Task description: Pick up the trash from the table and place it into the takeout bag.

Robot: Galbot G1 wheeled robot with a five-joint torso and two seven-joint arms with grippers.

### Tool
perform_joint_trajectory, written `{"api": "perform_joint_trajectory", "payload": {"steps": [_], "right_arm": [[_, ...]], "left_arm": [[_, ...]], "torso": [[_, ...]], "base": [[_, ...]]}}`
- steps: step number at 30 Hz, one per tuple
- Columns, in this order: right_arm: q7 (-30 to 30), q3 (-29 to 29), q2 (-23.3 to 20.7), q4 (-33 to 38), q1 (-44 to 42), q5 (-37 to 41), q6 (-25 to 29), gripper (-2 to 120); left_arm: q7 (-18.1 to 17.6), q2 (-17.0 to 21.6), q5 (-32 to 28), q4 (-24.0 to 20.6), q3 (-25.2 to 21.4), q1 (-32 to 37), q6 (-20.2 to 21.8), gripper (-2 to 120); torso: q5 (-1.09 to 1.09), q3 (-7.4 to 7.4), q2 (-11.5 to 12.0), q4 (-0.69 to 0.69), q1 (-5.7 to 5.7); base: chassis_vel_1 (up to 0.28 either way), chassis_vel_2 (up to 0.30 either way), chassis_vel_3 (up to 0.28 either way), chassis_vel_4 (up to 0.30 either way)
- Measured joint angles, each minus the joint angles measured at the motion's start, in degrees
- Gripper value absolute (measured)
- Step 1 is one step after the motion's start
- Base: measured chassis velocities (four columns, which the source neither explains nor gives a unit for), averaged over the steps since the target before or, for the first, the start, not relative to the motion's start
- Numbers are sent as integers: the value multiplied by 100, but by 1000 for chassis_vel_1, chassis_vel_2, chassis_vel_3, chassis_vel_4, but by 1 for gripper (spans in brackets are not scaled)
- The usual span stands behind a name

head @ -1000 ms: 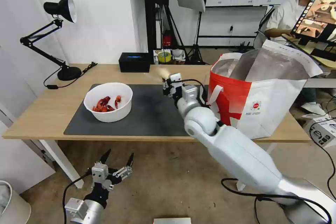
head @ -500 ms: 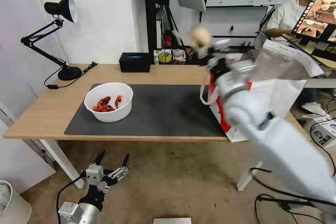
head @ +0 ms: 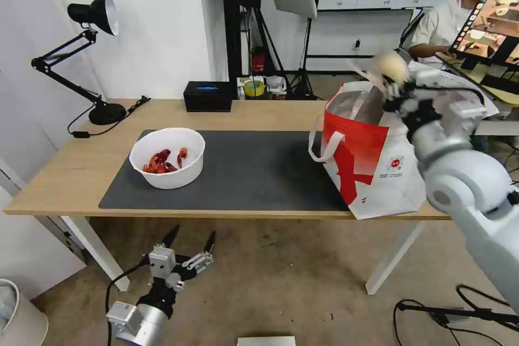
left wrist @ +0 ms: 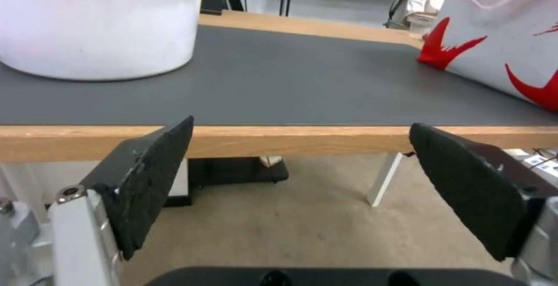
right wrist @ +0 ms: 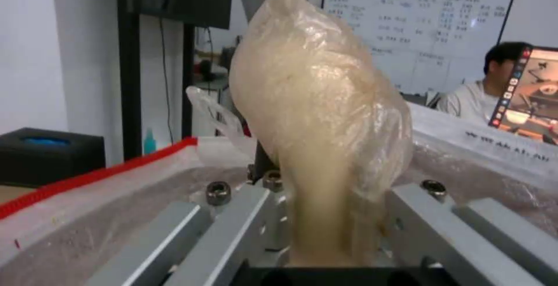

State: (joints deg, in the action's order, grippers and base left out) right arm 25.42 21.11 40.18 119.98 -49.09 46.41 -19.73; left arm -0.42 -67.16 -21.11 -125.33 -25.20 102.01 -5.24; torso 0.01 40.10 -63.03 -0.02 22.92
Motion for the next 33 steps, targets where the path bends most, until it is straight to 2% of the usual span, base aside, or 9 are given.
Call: {"api": "perform_joint_trajectory", "payload": {"steps": [4, 11, 13, 18, 20, 22, 25, 28, 33], "right_arm": [[1, 9, 55, -39, -34, -2, -8, 7], [13, -36, 88, -73, 19, -9, -18, 30], [12, -31, 83, -67, 33, -13, -18, 41], [12, -17, 68, -46, 56, -24, -18, 53], [12, -4, 42, -14, 73, -36, -18, 67], [12, 0, 35, -8, 74, -40, -18, 70], [12, 5, 25, -5, 84, -51, -18, 86], [9, 5, 27, -8, 84, -58, -18, 95], [-16, 4, 29, -29, 75, -66, -14, 100]], "left_arm": [[1, 38, -2, -4, -3, -2, 0, 100], [3, 55, -6, -23, -42, 19, -1, 100], [4, 47, -5, -34, -45, 26, -1, 100], [5, 47, -6, -36, -45, 22, -1, 100], [5, 47, -7, -39, -45, 15, -1, 100], [5, 47, -7, -40, -45, 15, -2, 100], [7, 47, -9, -45, -50, 17, -2, 100], [7, 47, -9, -46, -49, 14, -3, 100], [8, 44, -9, -46, -42, 4, -3, 100]], "torso": [[-1, 0, 0, 2, 0], [-1, 0, 0, 2, 0], [-1, 0, 0, 2, 0], [-1, 0, 0, 2, 0], [-2, 0, 0, 2, 0], [-2, 0, 0, 2, 0], [-1, 0, 0, 2, 0], [-1, 0, 0, 2, 0], [-1, 0, 0, 2, 0]], "base": [[0, 0, 0, 0], [0, 0, 0, 0], [0, 0, 0, 0], [0, 0, 0, 0], [0, 0, 0, 0], [0, 0, 0, 0], [0, 0, 0, 0], [0, 0, 0, 0], [0, 0, 0, 0]]}}
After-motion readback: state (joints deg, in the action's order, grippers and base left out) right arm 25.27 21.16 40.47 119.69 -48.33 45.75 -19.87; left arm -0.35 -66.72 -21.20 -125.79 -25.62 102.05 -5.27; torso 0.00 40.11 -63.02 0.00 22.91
